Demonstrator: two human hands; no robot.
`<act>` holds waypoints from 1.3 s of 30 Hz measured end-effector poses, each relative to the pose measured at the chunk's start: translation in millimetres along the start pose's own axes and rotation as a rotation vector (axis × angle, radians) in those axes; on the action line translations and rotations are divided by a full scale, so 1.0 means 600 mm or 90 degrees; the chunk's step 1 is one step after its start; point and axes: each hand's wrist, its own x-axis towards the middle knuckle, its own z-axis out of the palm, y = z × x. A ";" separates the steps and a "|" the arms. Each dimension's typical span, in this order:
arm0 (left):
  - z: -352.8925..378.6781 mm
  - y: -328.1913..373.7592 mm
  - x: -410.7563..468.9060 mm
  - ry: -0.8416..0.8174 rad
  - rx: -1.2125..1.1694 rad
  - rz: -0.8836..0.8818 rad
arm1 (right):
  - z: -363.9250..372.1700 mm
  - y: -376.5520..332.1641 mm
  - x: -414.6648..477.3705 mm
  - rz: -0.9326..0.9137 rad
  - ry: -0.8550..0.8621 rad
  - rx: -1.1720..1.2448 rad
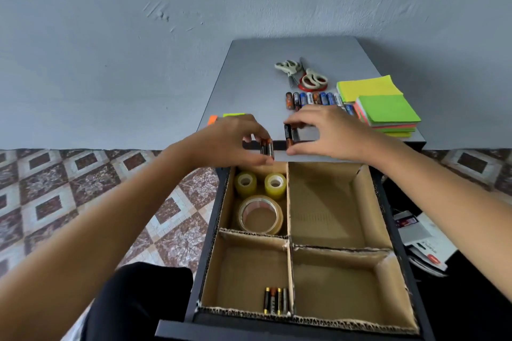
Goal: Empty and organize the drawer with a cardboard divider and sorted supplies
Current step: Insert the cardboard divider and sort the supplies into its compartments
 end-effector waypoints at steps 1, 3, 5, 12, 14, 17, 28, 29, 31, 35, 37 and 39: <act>0.010 0.009 -0.020 -0.018 -0.013 0.005 | 0.005 -0.007 -0.020 -0.004 -0.011 0.012; 0.036 0.025 -0.056 -0.076 -0.018 0.004 | 0.021 -0.020 -0.060 0.002 -0.049 0.028; 0.067 0.037 -0.085 -0.123 0.000 0.017 | 0.043 -0.031 -0.096 0.006 -0.087 0.036; 0.191 0.054 -0.145 -0.241 -0.029 -0.016 | 0.112 -0.050 -0.184 0.060 -0.164 0.080; 0.220 0.053 -0.149 -0.268 -0.033 -0.027 | 0.122 -0.051 -0.195 0.082 -0.164 0.098; 0.252 0.050 -0.141 -0.287 -0.023 -0.048 | 0.131 -0.055 -0.202 0.093 -0.166 0.103; 0.339 0.042 -0.121 -0.239 0.047 -0.121 | 0.144 -0.064 -0.209 0.108 -0.149 0.130; 0.339 0.039 -0.120 -0.243 0.044 -0.121 | 0.144 -0.062 -0.210 0.110 -0.150 0.128; 0.333 0.034 -0.121 -0.259 0.019 -0.120 | 0.143 -0.059 -0.210 0.115 -0.152 0.127; 0.322 0.025 -0.129 -0.249 -0.086 -0.166 | 0.142 -0.053 -0.209 0.127 -0.139 0.131; 0.321 0.020 -0.135 -0.231 -0.111 -0.197 | 0.142 -0.049 -0.209 0.135 -0.134 0.138; 0.321 0.019 -0.137 -0.232 -0.136 -0.224 | 0.142 -0.048 -0.210 0.138 -0.134 0.141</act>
